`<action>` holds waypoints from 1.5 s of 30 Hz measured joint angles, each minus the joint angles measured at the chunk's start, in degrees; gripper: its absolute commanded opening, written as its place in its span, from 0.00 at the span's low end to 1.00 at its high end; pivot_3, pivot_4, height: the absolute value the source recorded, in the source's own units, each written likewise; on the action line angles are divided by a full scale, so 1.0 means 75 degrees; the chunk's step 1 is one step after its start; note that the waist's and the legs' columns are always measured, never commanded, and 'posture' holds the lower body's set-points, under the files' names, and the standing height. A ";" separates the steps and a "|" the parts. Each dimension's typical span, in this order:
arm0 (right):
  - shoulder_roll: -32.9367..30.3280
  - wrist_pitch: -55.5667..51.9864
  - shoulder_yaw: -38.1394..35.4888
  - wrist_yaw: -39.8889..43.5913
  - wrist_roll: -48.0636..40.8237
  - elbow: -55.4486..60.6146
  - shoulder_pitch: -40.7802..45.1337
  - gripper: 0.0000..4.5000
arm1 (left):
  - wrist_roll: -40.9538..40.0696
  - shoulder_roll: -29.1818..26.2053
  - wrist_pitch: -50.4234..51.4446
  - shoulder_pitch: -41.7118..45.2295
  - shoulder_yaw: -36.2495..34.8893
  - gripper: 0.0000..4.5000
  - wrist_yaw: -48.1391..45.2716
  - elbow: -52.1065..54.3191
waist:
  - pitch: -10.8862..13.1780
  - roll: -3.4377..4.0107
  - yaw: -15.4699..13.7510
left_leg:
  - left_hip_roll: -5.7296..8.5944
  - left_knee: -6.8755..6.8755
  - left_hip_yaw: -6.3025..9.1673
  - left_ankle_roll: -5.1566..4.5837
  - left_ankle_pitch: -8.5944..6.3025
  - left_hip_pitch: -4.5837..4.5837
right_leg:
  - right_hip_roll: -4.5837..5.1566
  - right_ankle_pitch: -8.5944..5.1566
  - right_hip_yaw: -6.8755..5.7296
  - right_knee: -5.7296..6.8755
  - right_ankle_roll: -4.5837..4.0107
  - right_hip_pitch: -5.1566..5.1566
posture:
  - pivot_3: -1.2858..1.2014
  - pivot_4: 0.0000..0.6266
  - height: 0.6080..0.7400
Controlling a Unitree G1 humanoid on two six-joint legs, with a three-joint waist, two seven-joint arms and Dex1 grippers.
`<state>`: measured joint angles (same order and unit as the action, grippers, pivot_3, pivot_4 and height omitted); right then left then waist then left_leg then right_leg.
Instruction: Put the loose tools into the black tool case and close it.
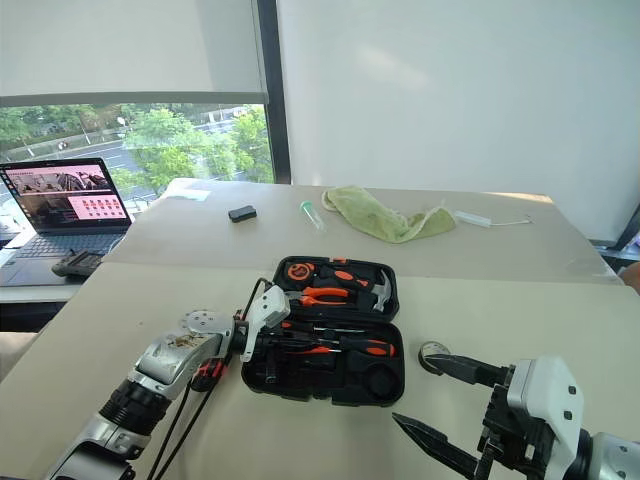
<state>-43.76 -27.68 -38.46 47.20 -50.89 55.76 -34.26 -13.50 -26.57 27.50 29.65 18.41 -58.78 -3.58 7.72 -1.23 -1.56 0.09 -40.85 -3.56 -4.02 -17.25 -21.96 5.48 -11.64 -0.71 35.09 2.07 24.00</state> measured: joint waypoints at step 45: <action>-0.0663 -0.0237 0.1231 -0.0461 0.0869 -0.1102 0.1735 1.00 | -0.2621 -0.1250 0.1064 -0.1141 -0.1692 0.02 -0.0659 0.0750 | -0.0005 -0.0012 0.0161 | -0.0067 0.0117 -0.0010 0.0078 0.0002 0.0027 | -0.0040 -0.0069 -0.0008 0.0003 -0.0050 0.0036 | 0.52 0.24 1.00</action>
<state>-48.73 -29.46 -29.23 43.74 -44.37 47.50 -21.24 -33.16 -35.94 35.48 21.09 5.72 -63.72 2.04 7.69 -1.32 -0.36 -0.41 -39.98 -3.63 -3.44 -17.24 -21.76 5.18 -12.15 -0.78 35.12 1.69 24.27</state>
